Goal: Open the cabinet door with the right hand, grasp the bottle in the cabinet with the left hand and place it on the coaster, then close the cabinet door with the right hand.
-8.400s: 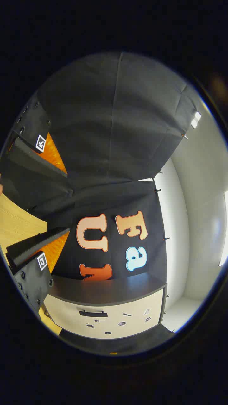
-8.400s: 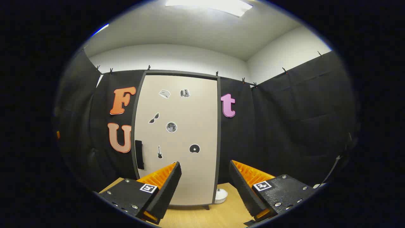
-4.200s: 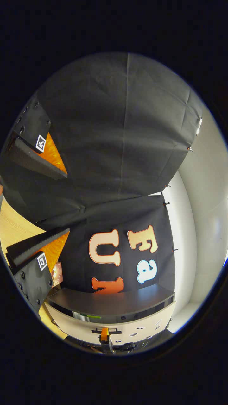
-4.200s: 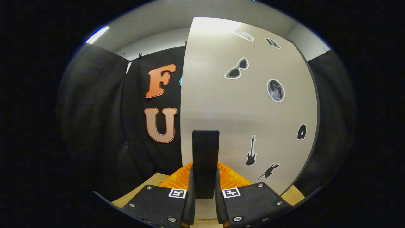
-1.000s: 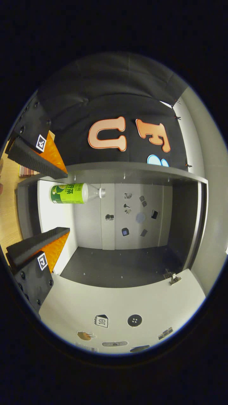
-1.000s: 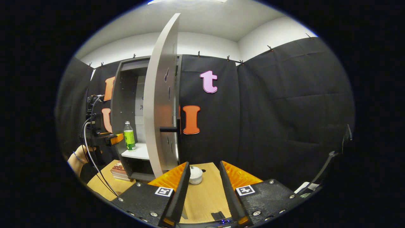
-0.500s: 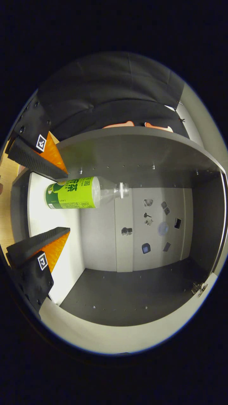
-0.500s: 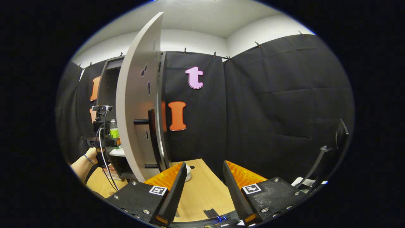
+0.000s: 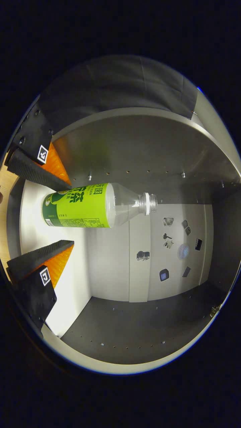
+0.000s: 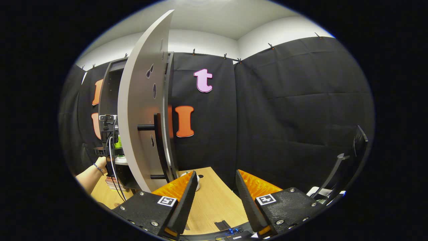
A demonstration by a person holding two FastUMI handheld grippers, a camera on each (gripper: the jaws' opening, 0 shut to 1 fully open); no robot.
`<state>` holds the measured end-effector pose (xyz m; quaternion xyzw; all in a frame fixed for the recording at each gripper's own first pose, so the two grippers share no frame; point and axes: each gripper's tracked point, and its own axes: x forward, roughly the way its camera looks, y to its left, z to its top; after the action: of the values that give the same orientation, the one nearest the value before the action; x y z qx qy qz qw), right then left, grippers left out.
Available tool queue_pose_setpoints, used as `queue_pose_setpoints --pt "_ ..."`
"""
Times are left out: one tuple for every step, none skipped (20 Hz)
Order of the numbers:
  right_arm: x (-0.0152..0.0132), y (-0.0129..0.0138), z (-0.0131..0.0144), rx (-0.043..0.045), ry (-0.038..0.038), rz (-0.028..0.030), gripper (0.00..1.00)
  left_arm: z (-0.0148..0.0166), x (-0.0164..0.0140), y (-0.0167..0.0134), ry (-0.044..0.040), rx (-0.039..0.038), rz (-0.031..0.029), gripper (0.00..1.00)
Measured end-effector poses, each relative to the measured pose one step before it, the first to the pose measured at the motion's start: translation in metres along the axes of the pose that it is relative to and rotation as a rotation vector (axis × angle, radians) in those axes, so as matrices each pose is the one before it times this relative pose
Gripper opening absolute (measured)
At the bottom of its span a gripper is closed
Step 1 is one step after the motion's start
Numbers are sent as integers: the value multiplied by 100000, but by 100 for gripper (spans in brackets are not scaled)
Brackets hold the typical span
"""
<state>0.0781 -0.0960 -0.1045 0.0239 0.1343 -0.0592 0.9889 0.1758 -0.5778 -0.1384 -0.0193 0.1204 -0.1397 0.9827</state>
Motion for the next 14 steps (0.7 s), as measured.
queue_pose_setpoints --pt "47 -130 8 -79 166 -342 72 -152 40 242 224 188 766 95" --pt "-83 -24 -76 273 215 -435 72 -82 47 317 213 111 1551 96" --pt "-52 -80 36 317 74 -373 72 0 57 20 -412 -108 1089 94" --pt "13 -107 32 401 -57 -523 72 149 39 -79 -451 -322 71 94" --pt "199 -64 21 344 -63 -482 72 129 72 27 -777 -782 -169 92" --pt "69 -54 46 423 -91 -239 72 116 -72 -98 -400 -1198 -697 86" --pt "40 18 -75 470 -32 91 72 6 -171 -198 -51 -570 -1401 80" --pt "155 28 -32 537 5 -33 72 -190 61 -906 992 -909 -4836 80" --pt "25 -136 89 261 -85 -1 72 -556 17 -834 2170 -1204 -2213 75" --pt "-23 14 -87 110 136 -225 72 -496 147 -580 1596 -203 -1293 65" --pt "-25 -83 -22 309 285 -358 72 -364 102 -177 1085 -298 -168 57" --pt "-72 46 -21 534 241 265 72 -311 217 -382 797 -1160 -1136 55" --pt "-63 36 -107 428 3 398 72 -47 -75 -499 -183 -639 -1559 55" --pt "68 5 35 -47 -177 10 77 354 -4 -195 -1430 574 -739 55"
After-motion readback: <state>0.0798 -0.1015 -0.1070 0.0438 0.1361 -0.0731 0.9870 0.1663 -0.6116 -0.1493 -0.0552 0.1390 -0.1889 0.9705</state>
